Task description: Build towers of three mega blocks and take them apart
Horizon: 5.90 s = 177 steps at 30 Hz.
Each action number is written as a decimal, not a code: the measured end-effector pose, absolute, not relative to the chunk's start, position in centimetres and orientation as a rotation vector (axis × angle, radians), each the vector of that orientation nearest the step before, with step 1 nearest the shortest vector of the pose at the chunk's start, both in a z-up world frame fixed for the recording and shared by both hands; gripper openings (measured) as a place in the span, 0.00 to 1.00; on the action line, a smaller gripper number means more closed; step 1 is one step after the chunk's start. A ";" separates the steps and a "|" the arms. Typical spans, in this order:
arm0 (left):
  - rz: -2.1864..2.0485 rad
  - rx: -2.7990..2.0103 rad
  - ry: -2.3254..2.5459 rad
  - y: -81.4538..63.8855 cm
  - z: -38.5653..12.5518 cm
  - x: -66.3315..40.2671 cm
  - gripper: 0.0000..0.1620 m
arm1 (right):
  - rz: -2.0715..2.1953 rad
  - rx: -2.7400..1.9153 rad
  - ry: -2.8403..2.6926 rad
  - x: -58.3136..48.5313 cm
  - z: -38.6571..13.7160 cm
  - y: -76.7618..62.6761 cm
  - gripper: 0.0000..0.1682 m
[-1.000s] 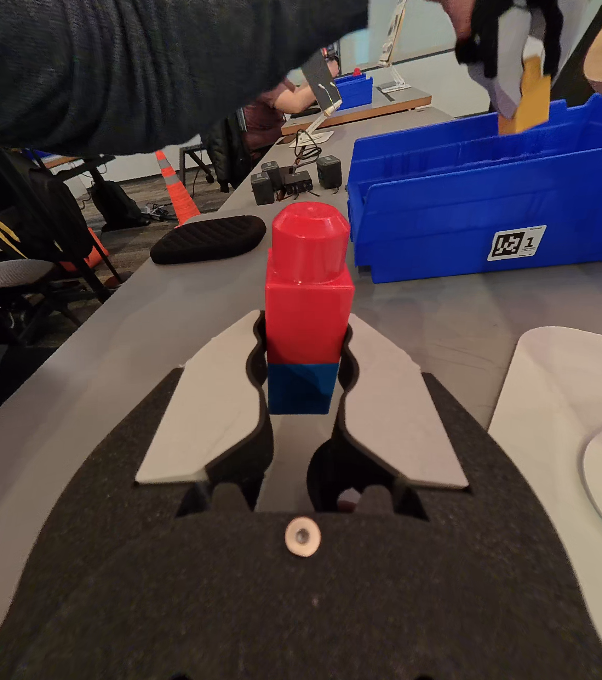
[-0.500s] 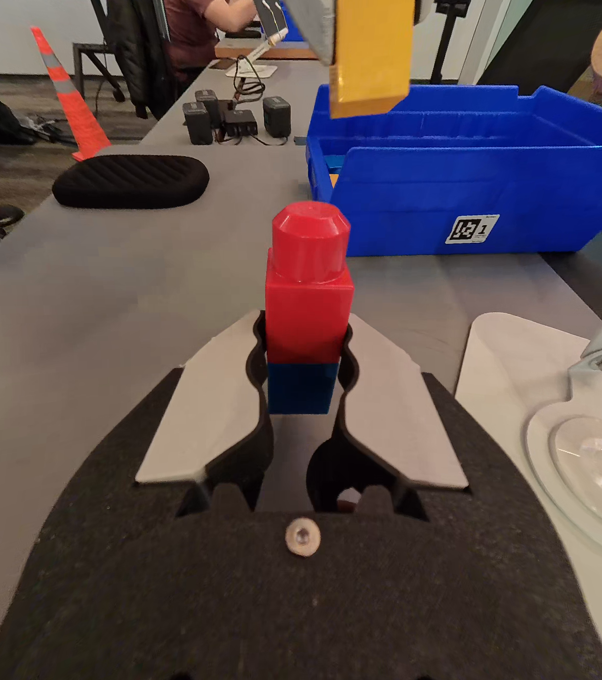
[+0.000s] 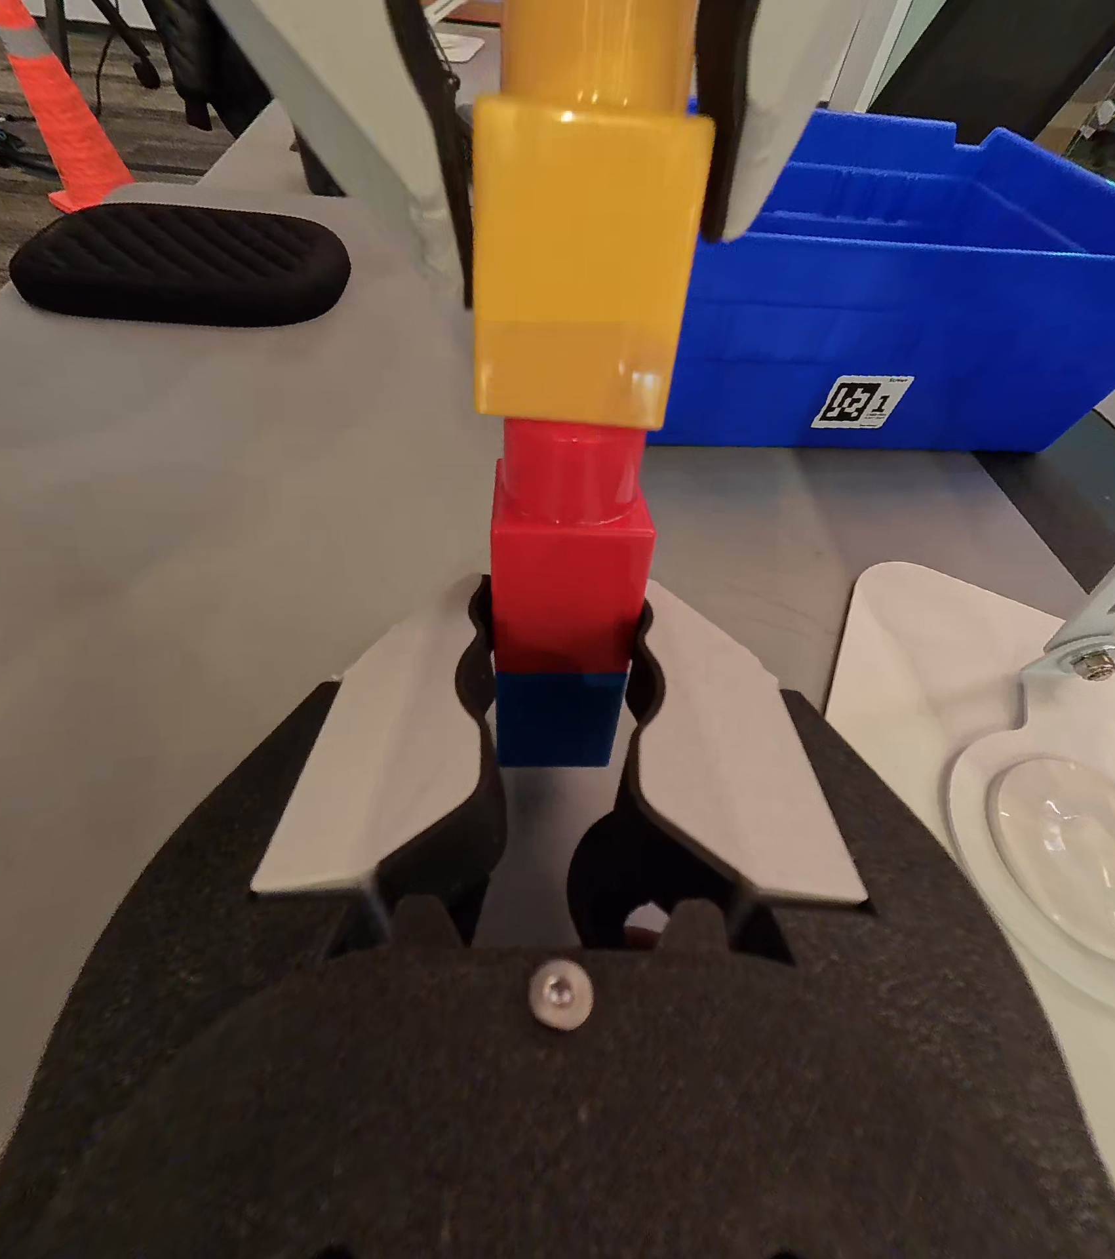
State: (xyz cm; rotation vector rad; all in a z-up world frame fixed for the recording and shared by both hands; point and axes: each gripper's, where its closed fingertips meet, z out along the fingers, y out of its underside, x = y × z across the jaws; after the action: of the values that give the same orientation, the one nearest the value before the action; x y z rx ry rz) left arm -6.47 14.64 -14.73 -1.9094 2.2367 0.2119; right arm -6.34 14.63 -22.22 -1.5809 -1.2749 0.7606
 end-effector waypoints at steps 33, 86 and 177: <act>0.079 -1.819 2.159 14.2 -15.6 -4.6 0.22 | 0.728 -1.543 -1.258 -6.1 -21.6 14.6 0.21; -0.243 -1.886 2.048 14.0 -15.5 -5.4 0.41 | 0.994 -1.526 -1.193 -6.0 -20.3 14.2 0.21; -1.313 -1.793 1.313 12.7 -22.6 2.3 0.16 | 0.222 -1.878 -0.003 43.6 -14.1 29.1 0.22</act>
State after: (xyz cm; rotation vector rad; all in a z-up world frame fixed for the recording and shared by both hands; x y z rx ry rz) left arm 2.30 12.67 -22.57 -1.7926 1.3127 -1.3129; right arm 43.57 29.09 -14.13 -1.8779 -0.0031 0.2218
